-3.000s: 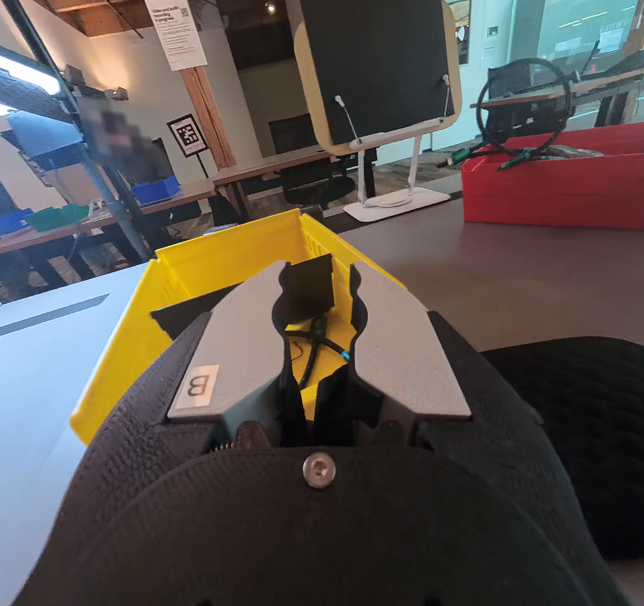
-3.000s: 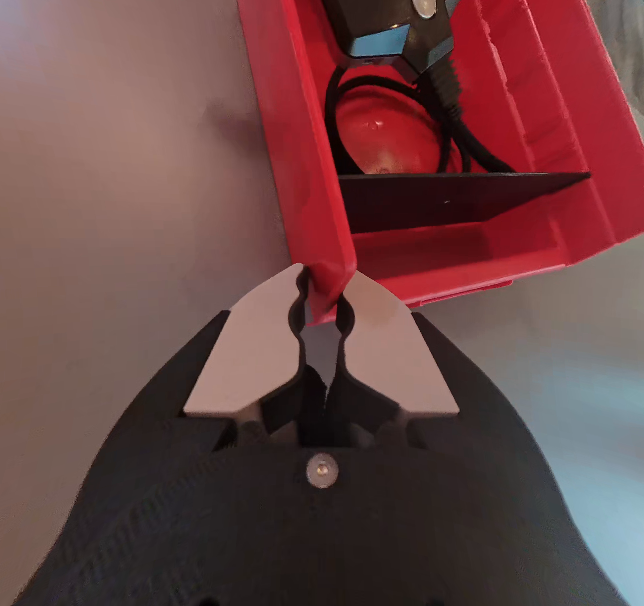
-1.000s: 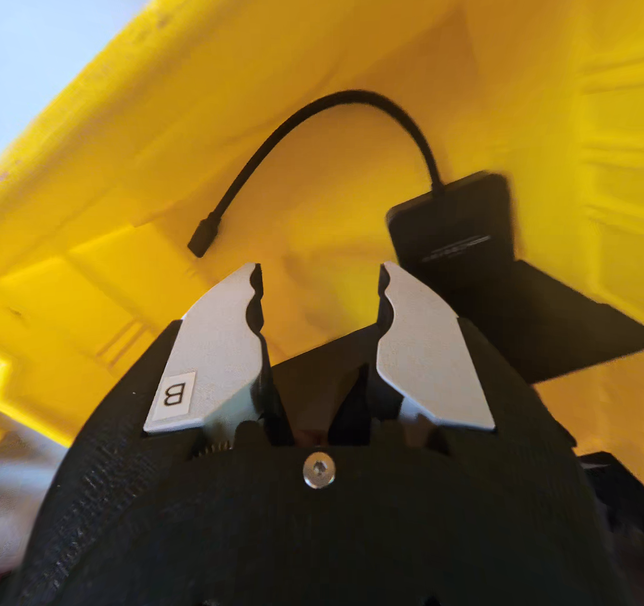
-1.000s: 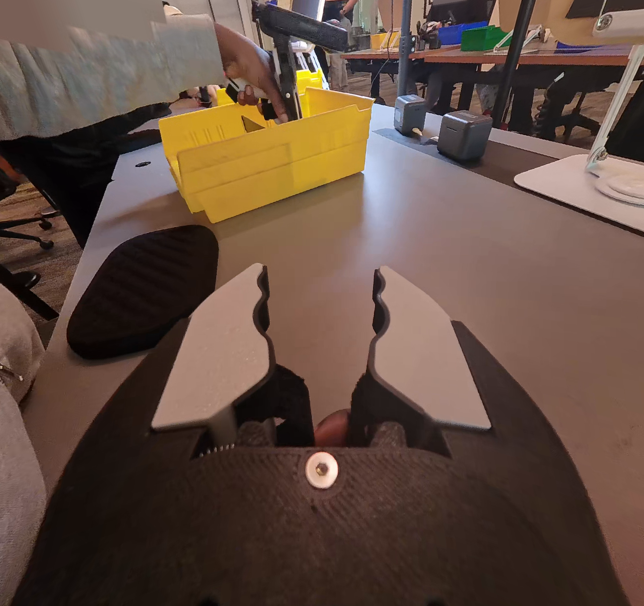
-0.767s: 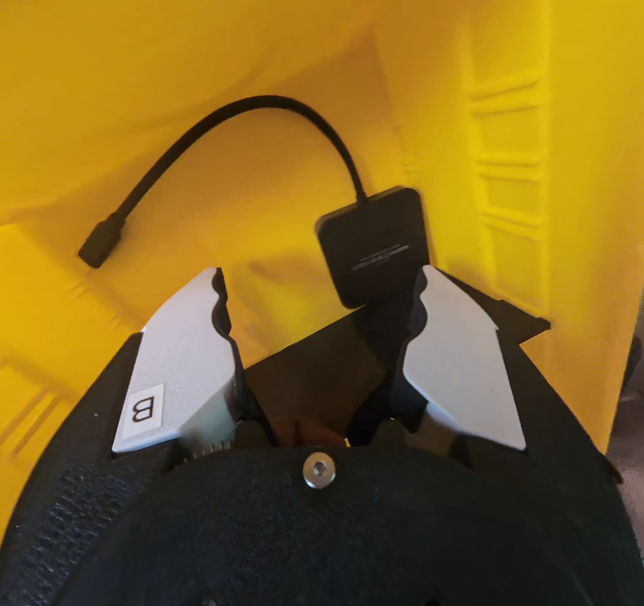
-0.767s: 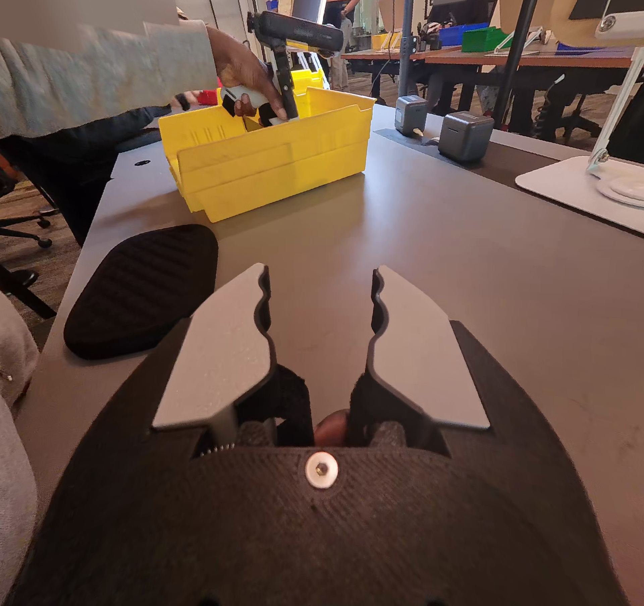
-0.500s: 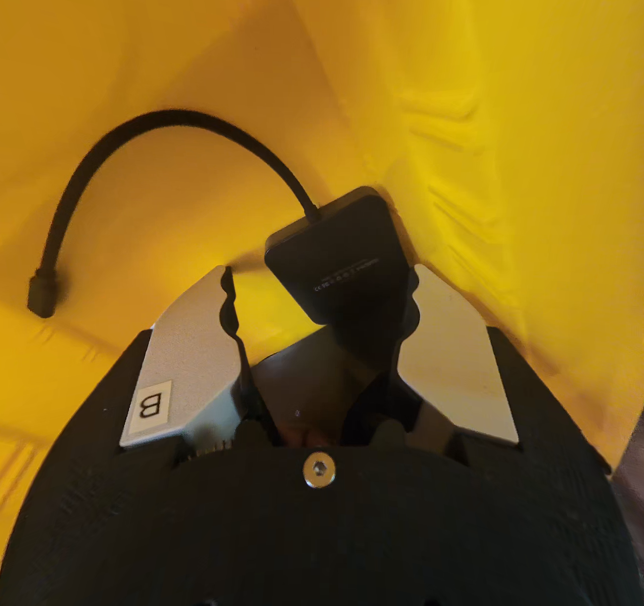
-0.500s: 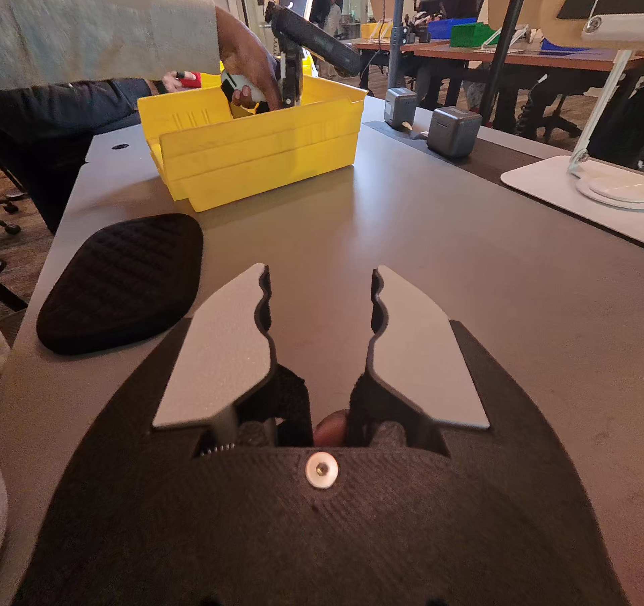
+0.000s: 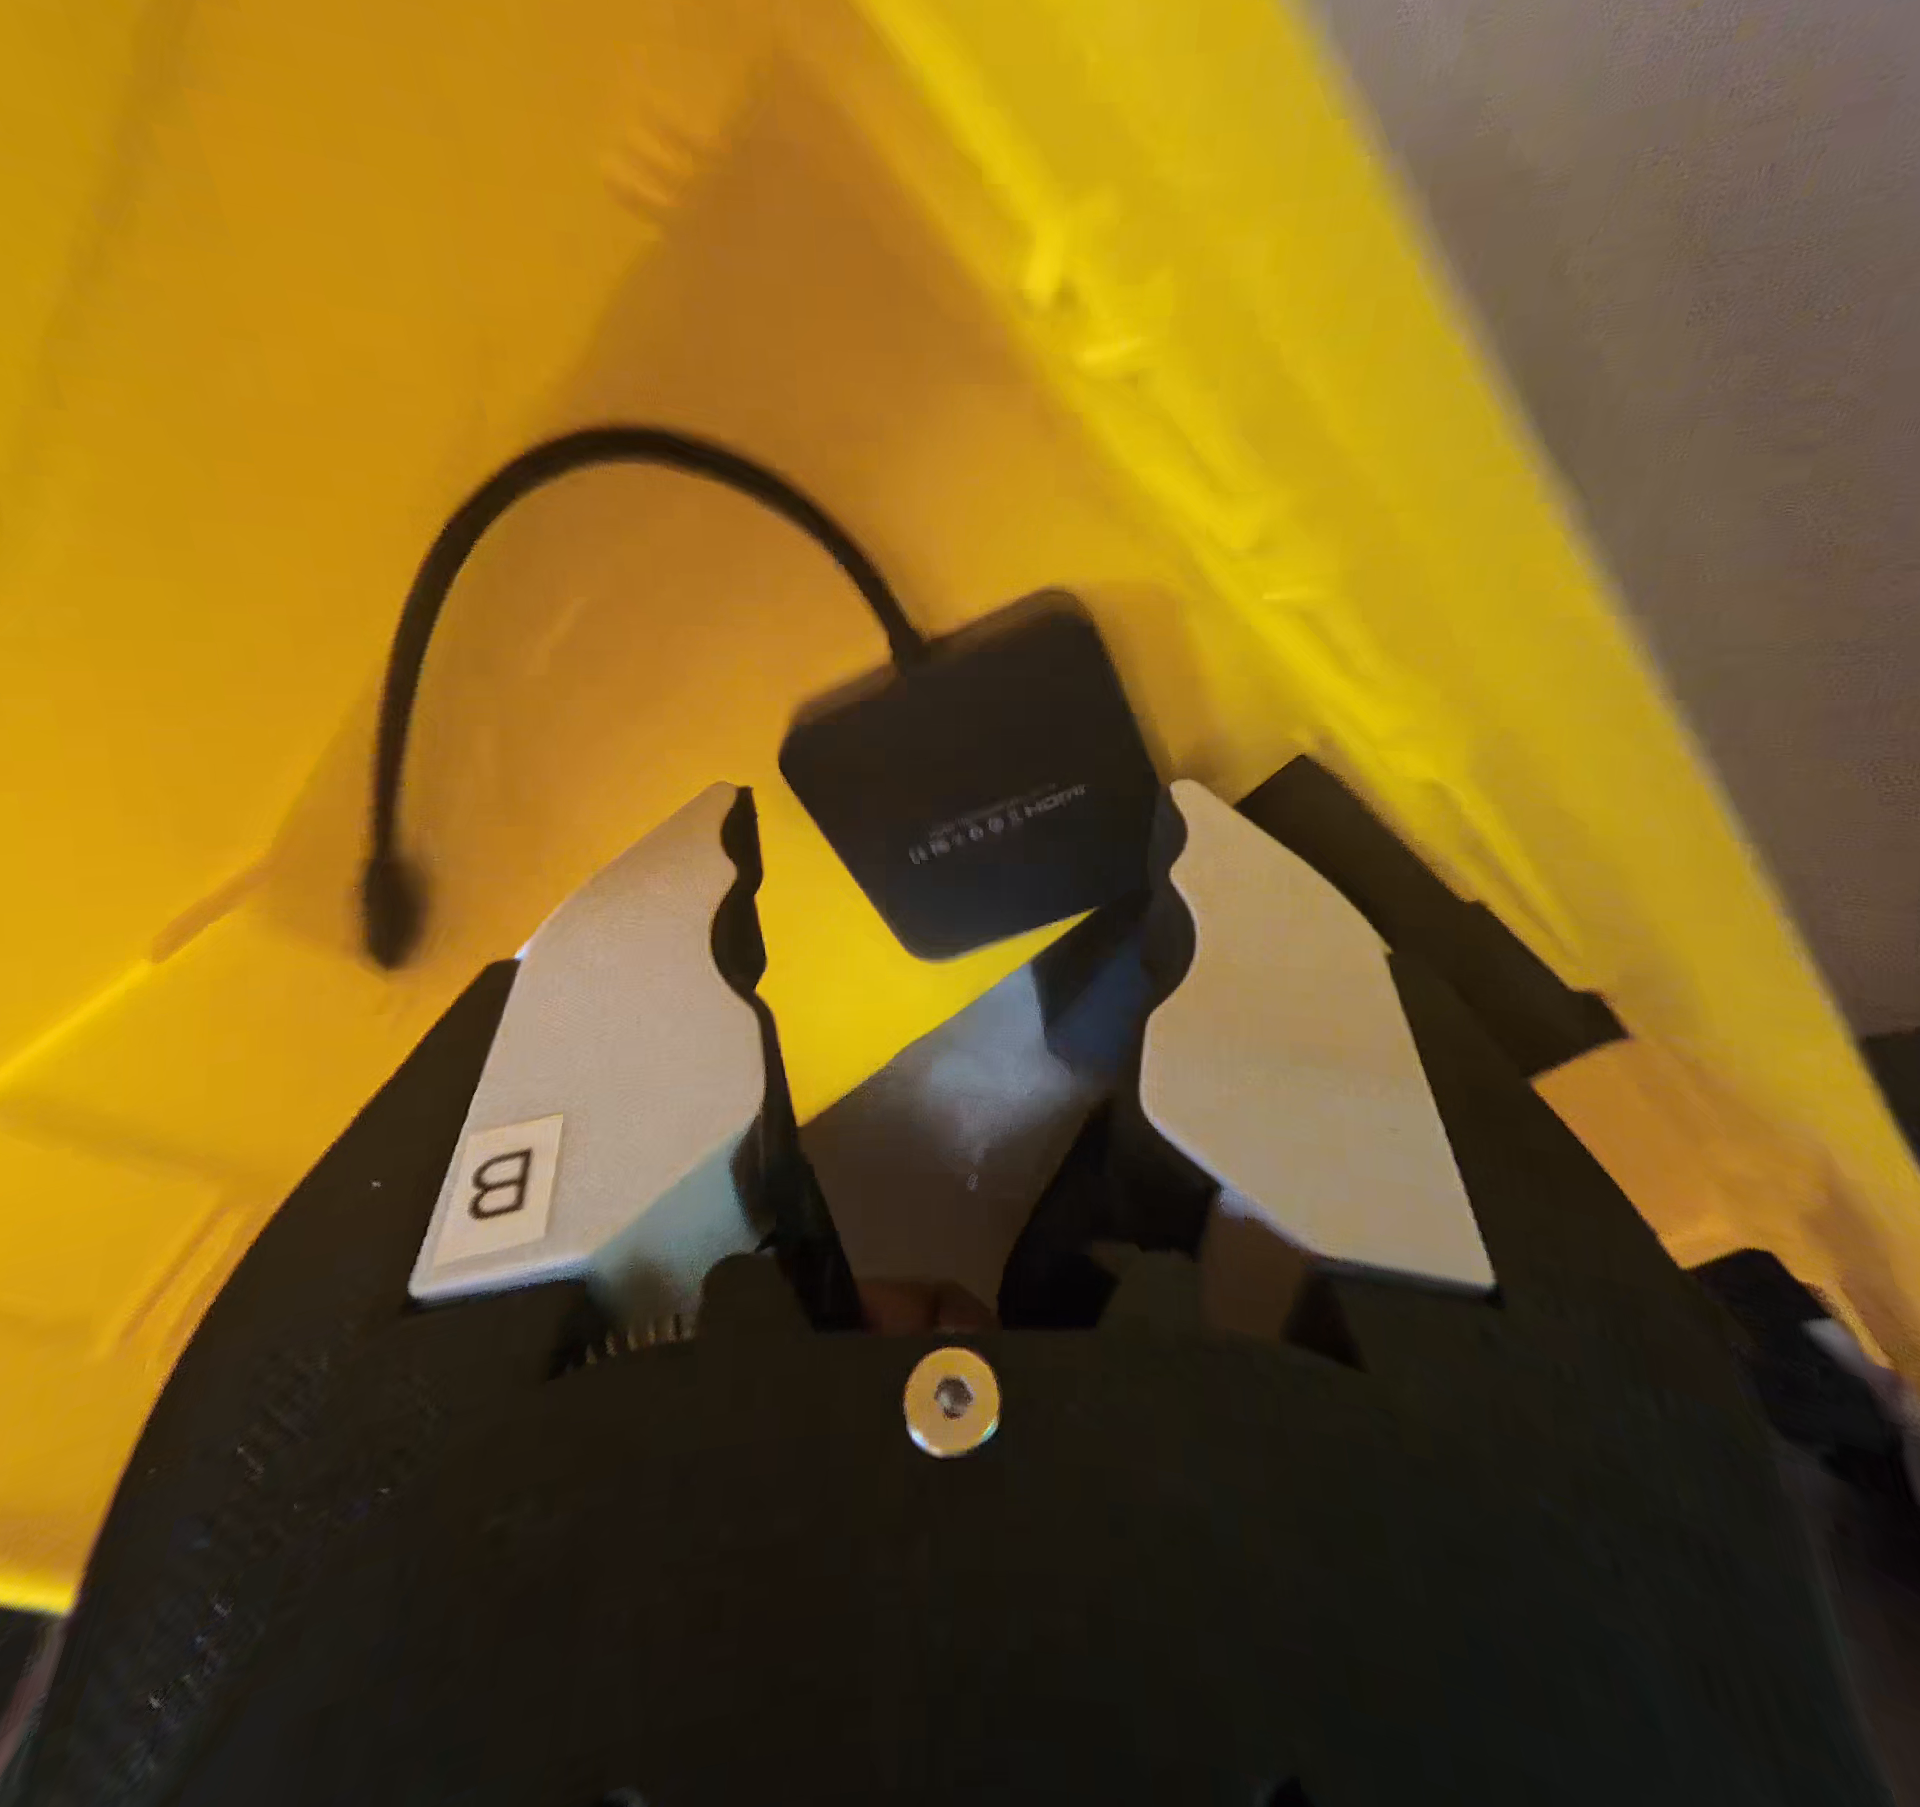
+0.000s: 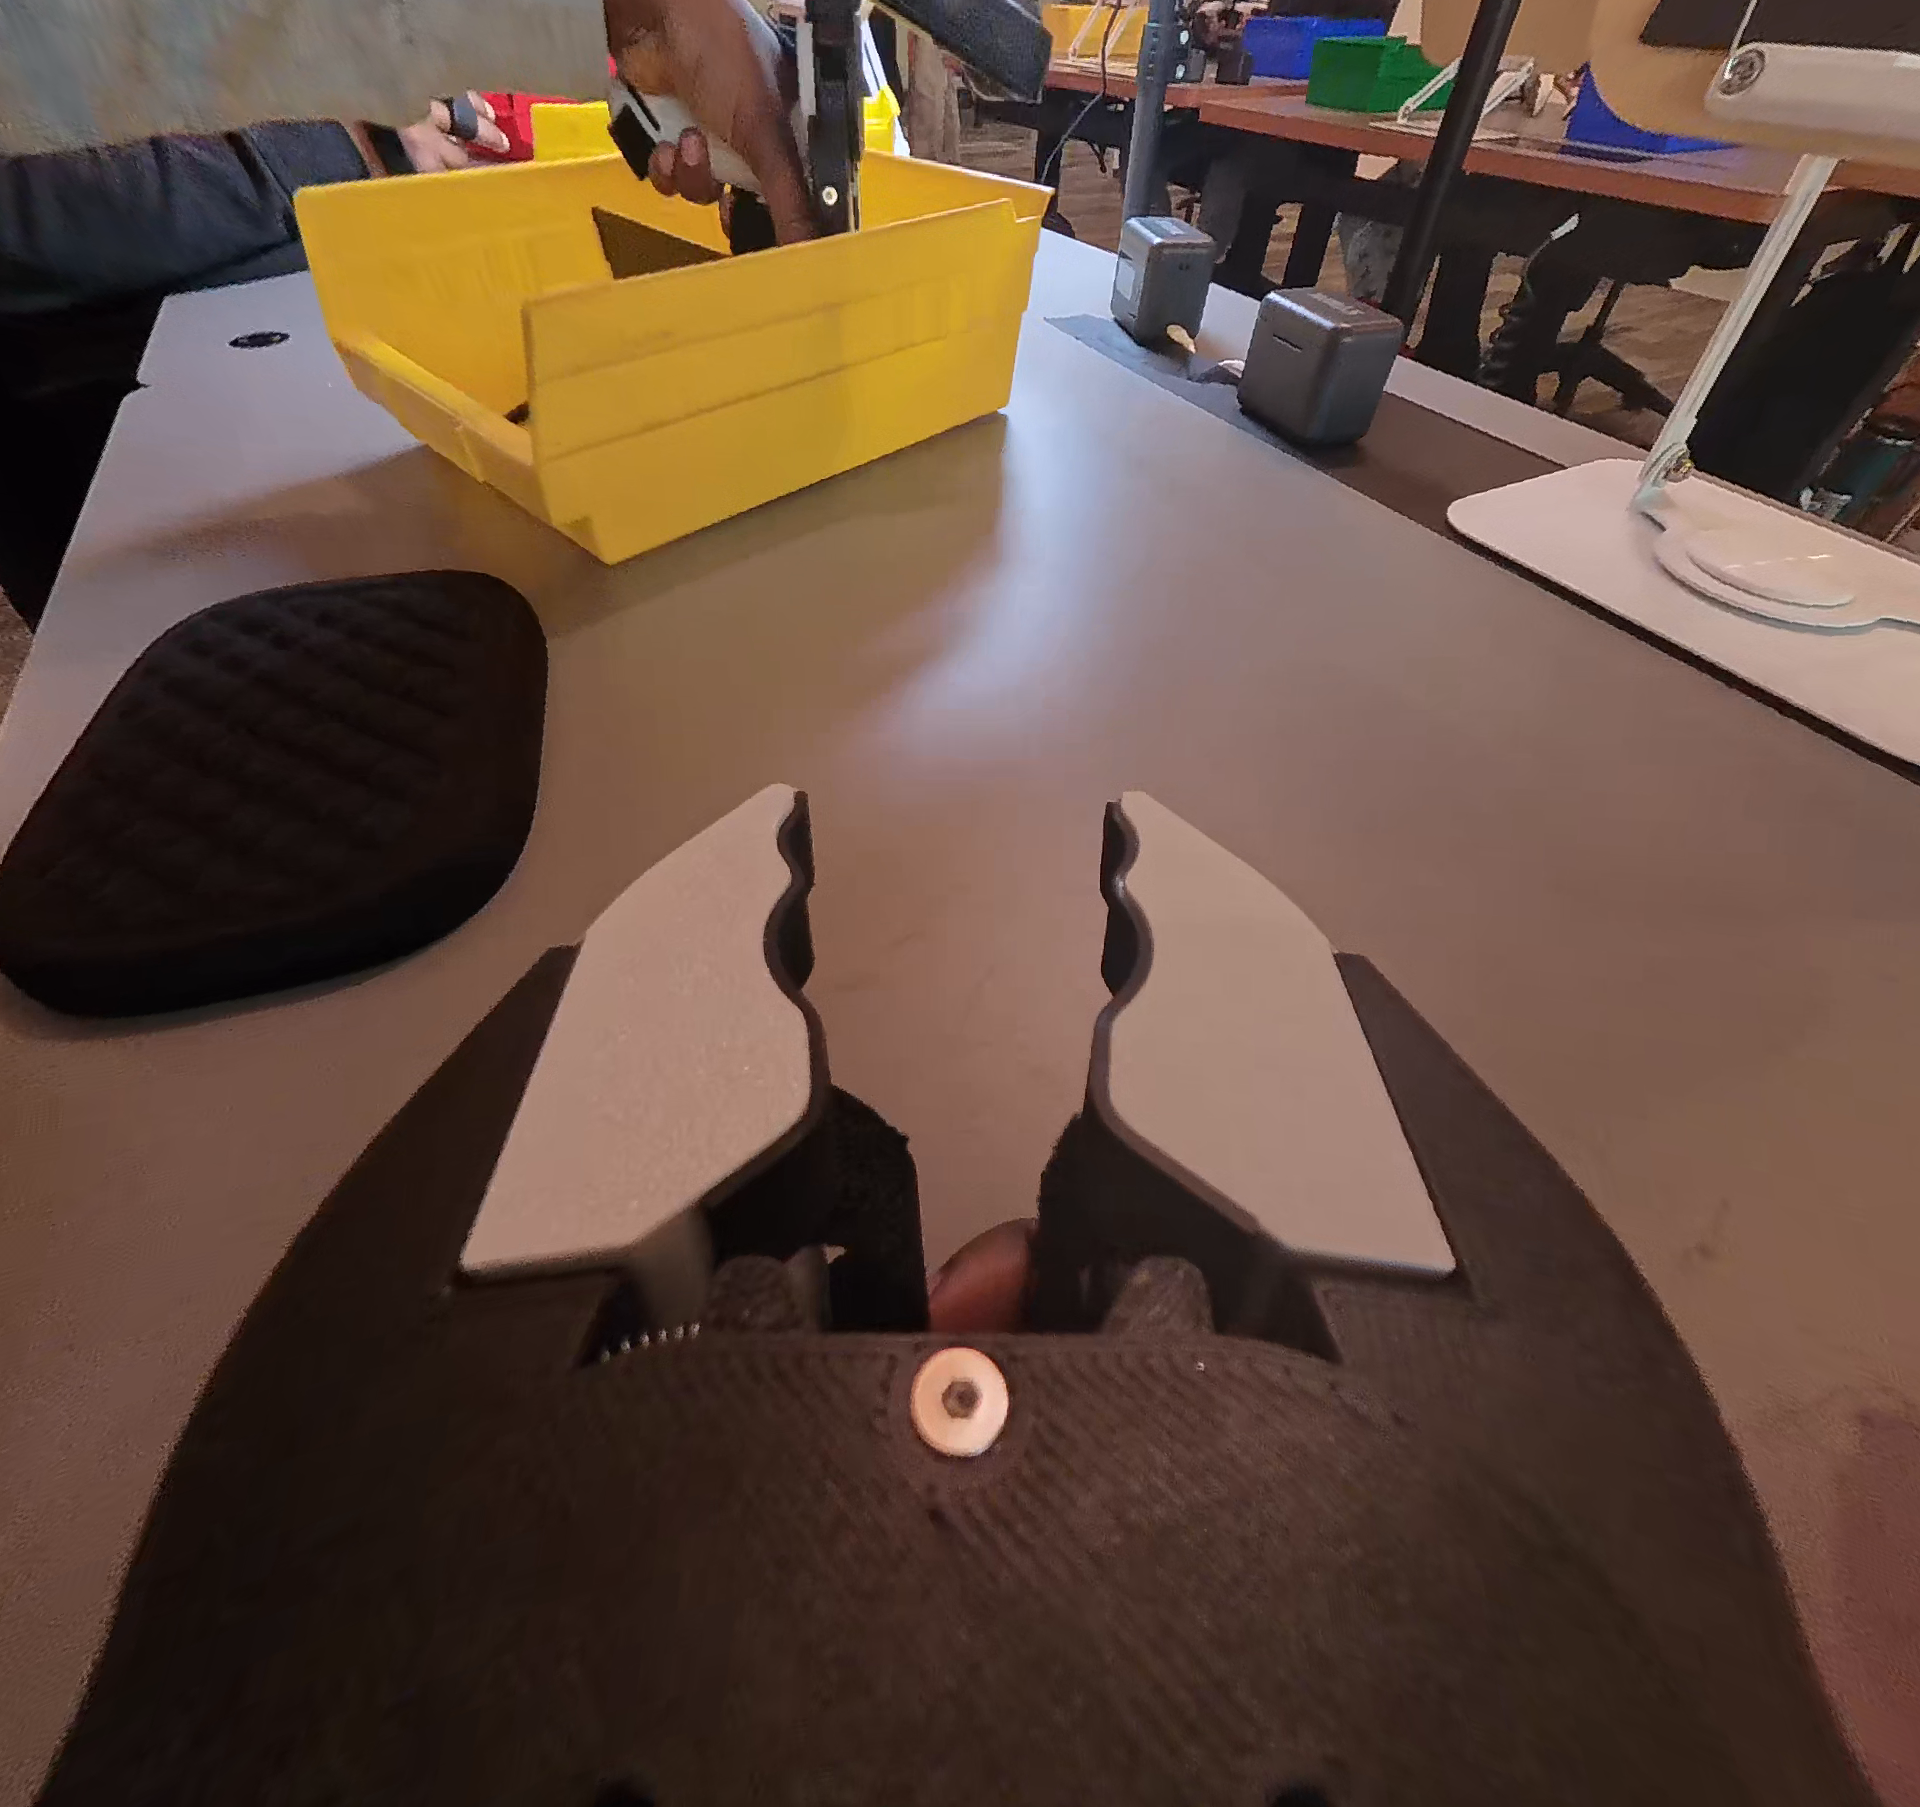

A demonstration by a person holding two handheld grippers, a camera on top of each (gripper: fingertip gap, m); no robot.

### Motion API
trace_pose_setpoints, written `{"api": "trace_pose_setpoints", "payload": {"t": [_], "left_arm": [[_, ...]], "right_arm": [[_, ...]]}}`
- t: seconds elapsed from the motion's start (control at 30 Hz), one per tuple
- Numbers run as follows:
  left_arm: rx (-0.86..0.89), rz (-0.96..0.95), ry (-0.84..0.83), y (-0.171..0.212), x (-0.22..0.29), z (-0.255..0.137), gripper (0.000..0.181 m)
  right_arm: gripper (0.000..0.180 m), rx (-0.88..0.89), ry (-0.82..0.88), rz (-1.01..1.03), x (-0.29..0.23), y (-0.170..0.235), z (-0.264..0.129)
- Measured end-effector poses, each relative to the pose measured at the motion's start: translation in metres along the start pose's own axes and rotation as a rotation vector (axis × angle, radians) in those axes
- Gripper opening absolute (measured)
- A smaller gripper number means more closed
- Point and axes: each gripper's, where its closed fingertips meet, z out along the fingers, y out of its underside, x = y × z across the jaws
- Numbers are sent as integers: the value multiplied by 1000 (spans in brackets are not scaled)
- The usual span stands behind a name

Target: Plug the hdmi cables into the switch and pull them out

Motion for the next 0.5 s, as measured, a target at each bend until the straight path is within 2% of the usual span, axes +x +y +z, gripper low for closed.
{"api": "trace_pose_setpoints", "payload": {"t": [0.13, 0.3, 0.4, 0.5], "left_arm": [[104, -55, 88, -10, 8, -6, 76], [5, -78, 8, 2, -1, 7, 85], [-52, -111, 29, 9, 1, 17, 83], [-41, -71, 24, 6, 3, 16, 71]], "right_arm": [[53, 10, -14, 29, 0, 0, 1], [53, -5, -6, 11, 0, 3, 2], [53, -7, 6, -1, 1, 3, 1], [53, -5, 16, -9, 2, 2, 0]]}}
